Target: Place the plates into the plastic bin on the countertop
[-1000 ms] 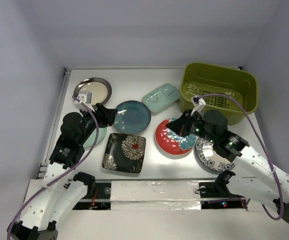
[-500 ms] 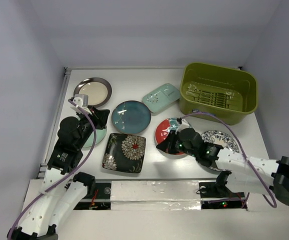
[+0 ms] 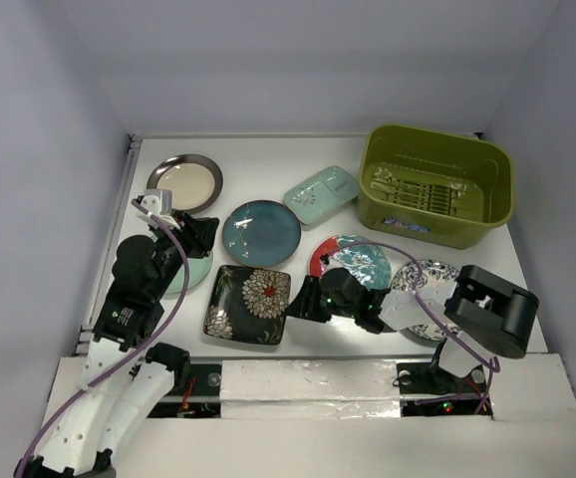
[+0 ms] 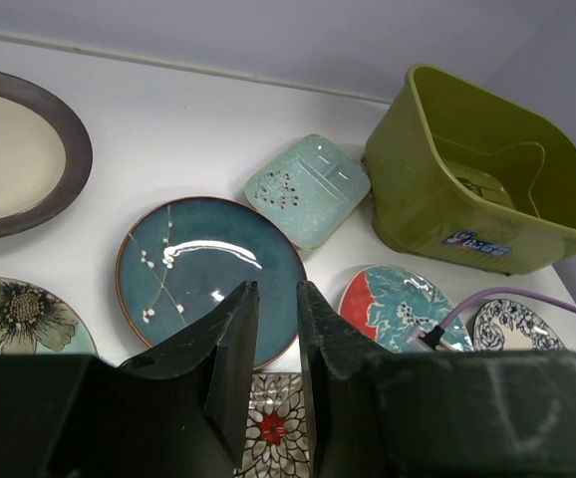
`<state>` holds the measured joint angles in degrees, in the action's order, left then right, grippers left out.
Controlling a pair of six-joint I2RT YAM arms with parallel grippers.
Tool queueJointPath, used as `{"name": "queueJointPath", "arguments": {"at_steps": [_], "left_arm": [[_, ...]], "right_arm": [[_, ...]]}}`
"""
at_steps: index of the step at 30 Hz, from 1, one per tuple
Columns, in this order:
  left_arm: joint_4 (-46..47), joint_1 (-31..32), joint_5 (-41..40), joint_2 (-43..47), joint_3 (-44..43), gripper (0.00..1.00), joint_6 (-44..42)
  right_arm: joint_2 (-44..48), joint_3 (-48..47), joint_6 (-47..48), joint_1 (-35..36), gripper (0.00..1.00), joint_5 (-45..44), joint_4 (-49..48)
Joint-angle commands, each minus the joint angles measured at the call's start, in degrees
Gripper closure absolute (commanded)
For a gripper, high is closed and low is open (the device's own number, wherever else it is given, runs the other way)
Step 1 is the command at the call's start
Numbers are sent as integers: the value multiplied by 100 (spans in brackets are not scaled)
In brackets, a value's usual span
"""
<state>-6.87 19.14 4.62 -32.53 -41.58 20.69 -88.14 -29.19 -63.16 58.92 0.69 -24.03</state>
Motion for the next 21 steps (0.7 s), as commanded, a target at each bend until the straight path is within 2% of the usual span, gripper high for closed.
{"name": "queueJointPath", "arguments": {"at_steps": [1, 9, 12, 16, 19, 21], "left_arm": [[195, 20, -49, 45, 19, 80, 23], [239, 20, -137, 107, 36, 79, 32], [248, 20, -137, 63, 28, 79, 23], [248, 20, -137, 63, 27, 79, 23], [239, 20, -155, 98, 19, 79, 23], [248, 20, -181, 142, 19, 79, 14]], "right_arm": [[-282, -306, -136, 24, 53, 63, -1033], [-1090, -447, -250, 24, 56, 177, -1542], [-1399, -439, -390, 24, 62, 300, -1877], [-1373, -307, -522, 24, 86, 169, -1913], [-935, -184, -453, 24, 100, 28, -1528], [-401, -131, -356, 24, 100, 2, -1281]]}}
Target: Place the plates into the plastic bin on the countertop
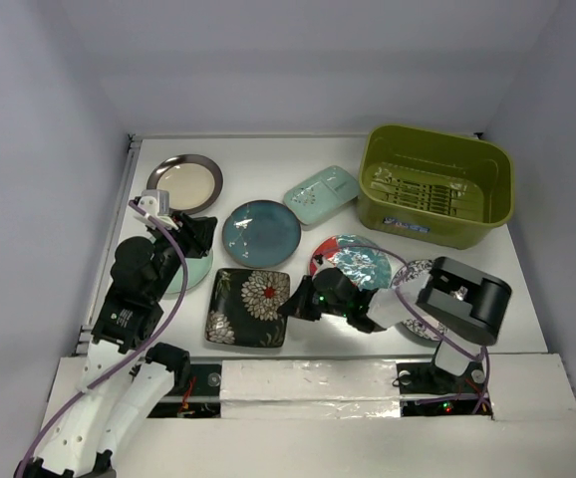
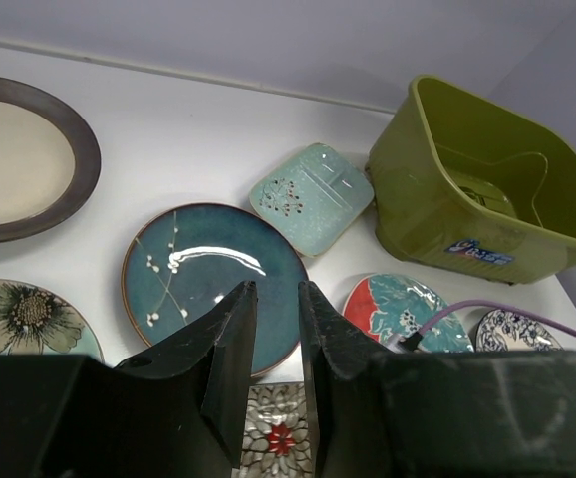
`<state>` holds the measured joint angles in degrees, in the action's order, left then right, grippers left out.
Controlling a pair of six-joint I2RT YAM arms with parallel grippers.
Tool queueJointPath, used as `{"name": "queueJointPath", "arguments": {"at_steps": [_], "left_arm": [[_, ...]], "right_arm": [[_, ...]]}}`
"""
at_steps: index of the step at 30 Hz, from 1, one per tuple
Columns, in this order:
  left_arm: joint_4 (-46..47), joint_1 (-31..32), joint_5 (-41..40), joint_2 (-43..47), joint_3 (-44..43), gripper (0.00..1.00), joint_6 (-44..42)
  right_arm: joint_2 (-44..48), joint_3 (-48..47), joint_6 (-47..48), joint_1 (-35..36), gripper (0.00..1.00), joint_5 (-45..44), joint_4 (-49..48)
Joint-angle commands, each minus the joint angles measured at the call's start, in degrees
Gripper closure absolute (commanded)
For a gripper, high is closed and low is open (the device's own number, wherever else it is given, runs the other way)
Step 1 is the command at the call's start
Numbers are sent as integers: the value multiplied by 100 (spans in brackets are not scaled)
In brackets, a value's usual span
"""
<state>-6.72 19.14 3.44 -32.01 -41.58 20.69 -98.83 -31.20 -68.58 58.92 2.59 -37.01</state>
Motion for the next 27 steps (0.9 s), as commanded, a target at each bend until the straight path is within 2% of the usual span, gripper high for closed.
{"name": "queueJointPath", "arguments": {"at_steps": [1, 3, 7, 8, 11, 13, 15, 16, 18, 19, 22, 23, 27], "left_arm": [[215, 20, -80, 107, 19, 79, 23], [189, 20, -142, 168, 10, 79, 23], [136, 20, -291, 309, -8, 79, 41], [119, 20, -292, 335, -16, 79, 41], [75, 20, -493, 449, -25, 79, 58], [48, 73, -564, 520, -25, 79, 58], [48, 134, -599, 643, -25, 78, 58], [31, 186, -608, 678, -17, 78, 76], [22, 239, -591, 757, -17, 78, 76], [39, 301, -582, 792, -17, 78, 76], [39, 372, -573, 907, -17, 78, 76], [39, 450, -573, 994, -17, 78, 76], [39, 678, -608, 1153, -17, 77, 84]], "right_arm": [[889, 70, 326, 24, 100, -241, 454], [1399, 0, 511, 24, 100, -241, 1001], [3232, -368, 1072, 24, 100, -915, 2615], [3525, -700, 1205, 24, 100, -1083, 2899], [4368, -1211, 1704, -704, 100, -1218, 3551], [4582, -1712, 1987, -1608, 100, -1077, 3744], [4618, -2169, 2461, -2206, 100, -918, 4078], [4574, -2658, 2759, -2792, 100, -936, 4358], [4365, -3153, 2981, -3471, 100, -647, 4588], [4293, -3590, 3060, -4101, 100, -576, 4789], [3933, -4173, 3341, -5045, 100, -313, 5194], [3819, -4514, 3394, -5613, 100, -94, 5283], [3178, -5228, 3596, -6672, 100, 671, 5643]]}}
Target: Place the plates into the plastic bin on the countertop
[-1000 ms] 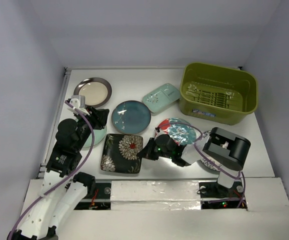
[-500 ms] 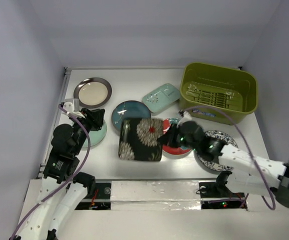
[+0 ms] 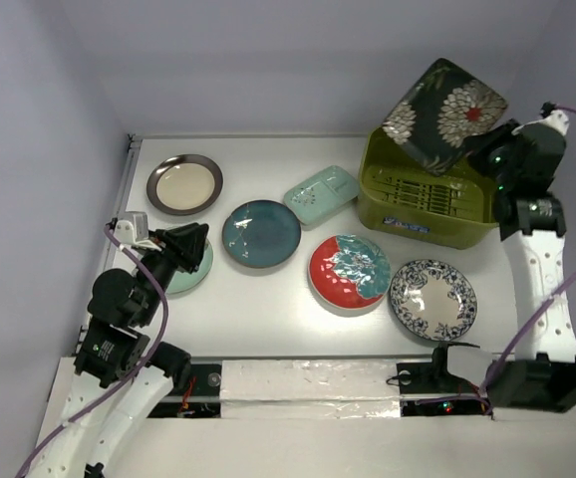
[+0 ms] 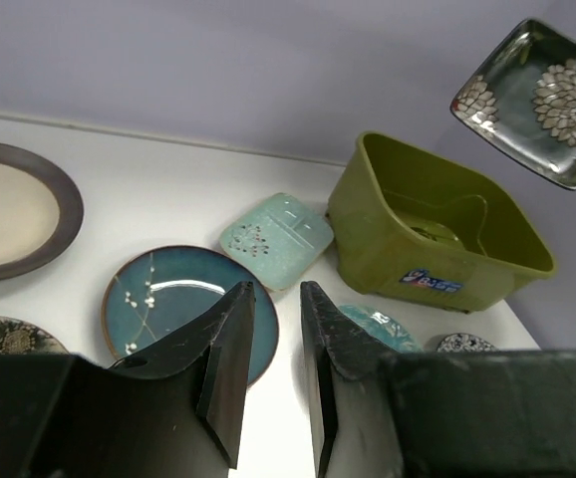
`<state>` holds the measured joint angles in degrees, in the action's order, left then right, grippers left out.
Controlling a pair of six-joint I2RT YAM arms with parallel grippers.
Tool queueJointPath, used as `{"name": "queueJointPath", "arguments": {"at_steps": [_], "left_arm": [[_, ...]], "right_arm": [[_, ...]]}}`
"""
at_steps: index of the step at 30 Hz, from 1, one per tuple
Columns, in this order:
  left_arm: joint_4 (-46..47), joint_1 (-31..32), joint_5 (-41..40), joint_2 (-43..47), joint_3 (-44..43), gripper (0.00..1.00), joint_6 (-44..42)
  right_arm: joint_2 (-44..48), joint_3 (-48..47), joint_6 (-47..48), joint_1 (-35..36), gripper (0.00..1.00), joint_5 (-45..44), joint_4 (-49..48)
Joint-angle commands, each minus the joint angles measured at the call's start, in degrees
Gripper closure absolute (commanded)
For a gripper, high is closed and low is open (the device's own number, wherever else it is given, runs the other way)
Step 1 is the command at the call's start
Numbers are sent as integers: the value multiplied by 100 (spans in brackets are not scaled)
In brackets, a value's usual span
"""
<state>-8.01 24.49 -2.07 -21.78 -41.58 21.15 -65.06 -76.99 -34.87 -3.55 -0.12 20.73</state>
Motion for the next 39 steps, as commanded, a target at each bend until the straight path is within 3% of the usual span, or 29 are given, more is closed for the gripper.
{"name": "queueJointPath", "arguments": {"at_steps": [1, 5, 11, 31, 39], "left_arm": [[177, 144, -66, 148, -17, 77, 30], [177, 380, -127, 270, -17, 77, 30], [151, 574, -198, 402, -25, 76, 21], [124, 750, -233, 288, -34, 75, 12], [116, 750, -198, 192, -34, 75, 12]], "right_arm": [[-348, -807, 314, -549, 100, 1109, 78], [-1243, -1693, 736, -1076, 100, 1539, 597], [-2151, -2276, 1281, -1324, 100, 2164, 1257], [-3759, -1697, 1764, -1324, 100, 2034, 1214], [-4015, -1424, 1773, -1324, 100, 1271, 1214]]}}
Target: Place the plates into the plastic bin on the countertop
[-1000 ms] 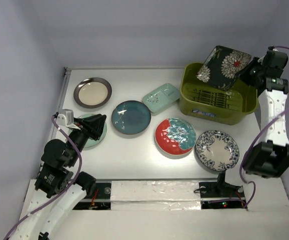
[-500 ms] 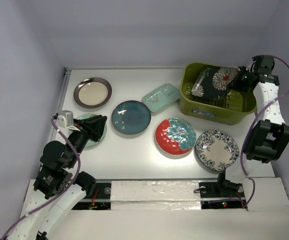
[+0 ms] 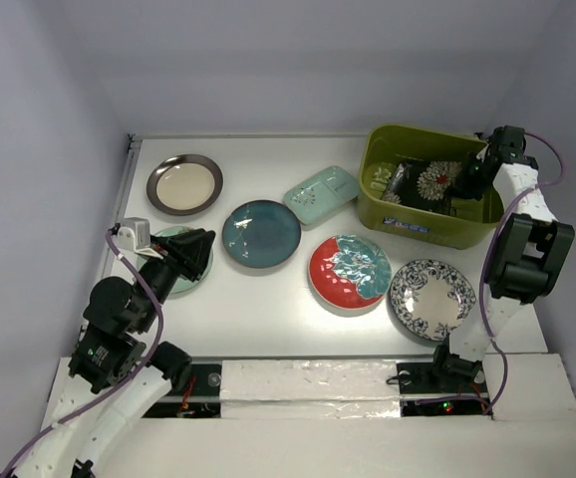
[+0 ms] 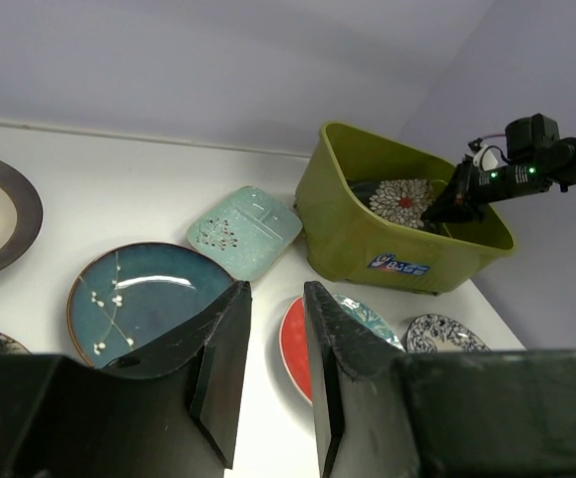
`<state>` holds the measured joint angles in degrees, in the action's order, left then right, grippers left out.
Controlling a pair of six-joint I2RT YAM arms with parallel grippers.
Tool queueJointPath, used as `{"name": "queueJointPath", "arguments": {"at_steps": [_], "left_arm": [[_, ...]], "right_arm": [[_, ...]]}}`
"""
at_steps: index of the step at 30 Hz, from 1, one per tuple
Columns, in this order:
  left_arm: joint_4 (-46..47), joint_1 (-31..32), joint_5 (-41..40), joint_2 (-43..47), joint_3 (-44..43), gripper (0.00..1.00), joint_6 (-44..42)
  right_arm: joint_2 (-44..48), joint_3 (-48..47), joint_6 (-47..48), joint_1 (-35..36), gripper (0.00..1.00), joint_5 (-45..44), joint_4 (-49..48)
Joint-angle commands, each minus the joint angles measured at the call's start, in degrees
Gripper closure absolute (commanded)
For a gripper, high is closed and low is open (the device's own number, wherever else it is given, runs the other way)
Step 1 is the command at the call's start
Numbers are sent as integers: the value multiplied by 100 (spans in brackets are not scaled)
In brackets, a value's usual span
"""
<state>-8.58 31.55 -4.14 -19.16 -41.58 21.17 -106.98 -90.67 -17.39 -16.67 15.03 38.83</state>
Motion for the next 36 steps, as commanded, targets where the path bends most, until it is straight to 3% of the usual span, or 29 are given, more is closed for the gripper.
{"name": "queueJointPath", "arguments": {"at_steps": [1, 9, 14, 18, 21, 23, 25, 26, 28, 32, 36], "left_arm": [[155, 44, -8, -79, -34, 74, 19], [111, 44, -52, -44, -52, 74, 19], [102, 44, -69, -53, -60, 74, 19], [102, 44, -87, -70, -60, 74, 19], [93, 44, -113, -79, -69, 74, 10], [93, 44, -131, -79, -69, 74, 19], [93, 44, -174, -88, -69, 74, 19], [85, 44, -183, -97, -69, 75, 19], [76, 44, -253, -123, -69, 77, 28], [32, 44, -315, -211, -78, 87, 98], [32, 44, -324, -237, -87, 92, 89]], "right_arm": [[186, -3, -1, -12, 100, -333, -657], [344, 507, -239, -12, 51, -1089, -1053], [756, 656, -441, -12, 43, -1213, -1351], [1670, 911, -634, 110, 29, -1186, -1852], [2390, 946, -678, 504, 26, -1326, -1984], [2916, 1025, -713, 847, 29, -1467, -2089], [3243, 1341, -748, 1559, 48, -1616, -2334], [3480, 1472, -862, 1822, 74, -1626, -2414], [3657, 1971, -1012, 2680, 98, -1556, -2695], [3562, 2685, -1599, 4212, 100, -1791, -3511], [2737, 2854, -2005, 5400, 99, -2301, -4102]]}}
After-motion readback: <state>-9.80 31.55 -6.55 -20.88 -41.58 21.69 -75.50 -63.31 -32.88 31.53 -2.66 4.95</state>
